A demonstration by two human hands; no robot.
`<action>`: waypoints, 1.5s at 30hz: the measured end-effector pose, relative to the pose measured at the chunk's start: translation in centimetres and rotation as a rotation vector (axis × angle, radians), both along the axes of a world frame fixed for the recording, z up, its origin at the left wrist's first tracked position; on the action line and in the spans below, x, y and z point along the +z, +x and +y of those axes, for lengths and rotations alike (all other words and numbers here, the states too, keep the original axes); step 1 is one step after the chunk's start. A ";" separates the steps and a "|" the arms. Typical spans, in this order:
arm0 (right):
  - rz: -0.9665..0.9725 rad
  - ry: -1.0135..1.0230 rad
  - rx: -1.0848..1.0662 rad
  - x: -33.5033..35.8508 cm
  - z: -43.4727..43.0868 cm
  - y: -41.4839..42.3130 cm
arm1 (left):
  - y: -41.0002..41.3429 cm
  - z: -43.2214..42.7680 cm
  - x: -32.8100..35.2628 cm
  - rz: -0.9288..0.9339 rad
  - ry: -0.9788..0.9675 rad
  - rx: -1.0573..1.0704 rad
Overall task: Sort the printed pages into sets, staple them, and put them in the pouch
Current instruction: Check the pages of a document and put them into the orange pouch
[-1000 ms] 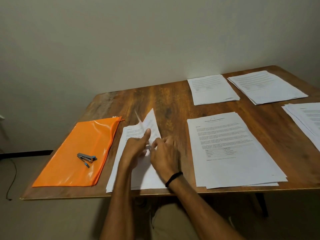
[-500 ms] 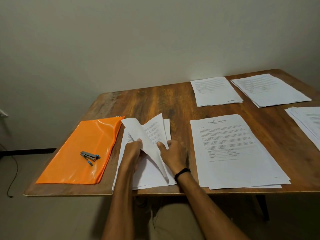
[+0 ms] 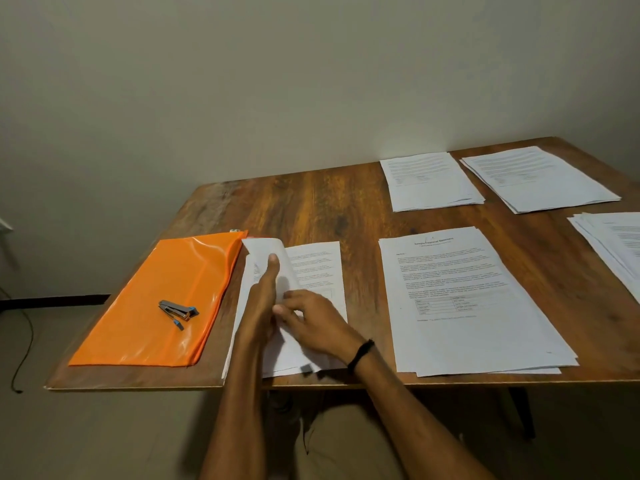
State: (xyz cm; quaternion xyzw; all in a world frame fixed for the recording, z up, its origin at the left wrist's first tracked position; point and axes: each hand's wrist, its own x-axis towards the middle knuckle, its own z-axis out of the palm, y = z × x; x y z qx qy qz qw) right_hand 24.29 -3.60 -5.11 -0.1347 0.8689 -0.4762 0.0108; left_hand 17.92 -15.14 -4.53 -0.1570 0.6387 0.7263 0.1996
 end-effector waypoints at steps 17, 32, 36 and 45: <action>-0.175 -0.205 -0.504 -1.6 2.1 -2.1 | 0.5 1.8 0.2 0.232 -0.403 0.138; -0.020 -0.120 -0.801 1.4 10.8 -1.2 | 2.0 7.6 1.3 0.486 -1.108 0.159; 0.004 -0.123 -0.848 2.0 12.7 -0.9 | 2.0 8.4 1.8 0.488 -1.211 0.186; 0.221 -0.354 -0.972 6.2 22.3 1.2 | 1.3 9.8 0.0 0.512 -1.070 0.153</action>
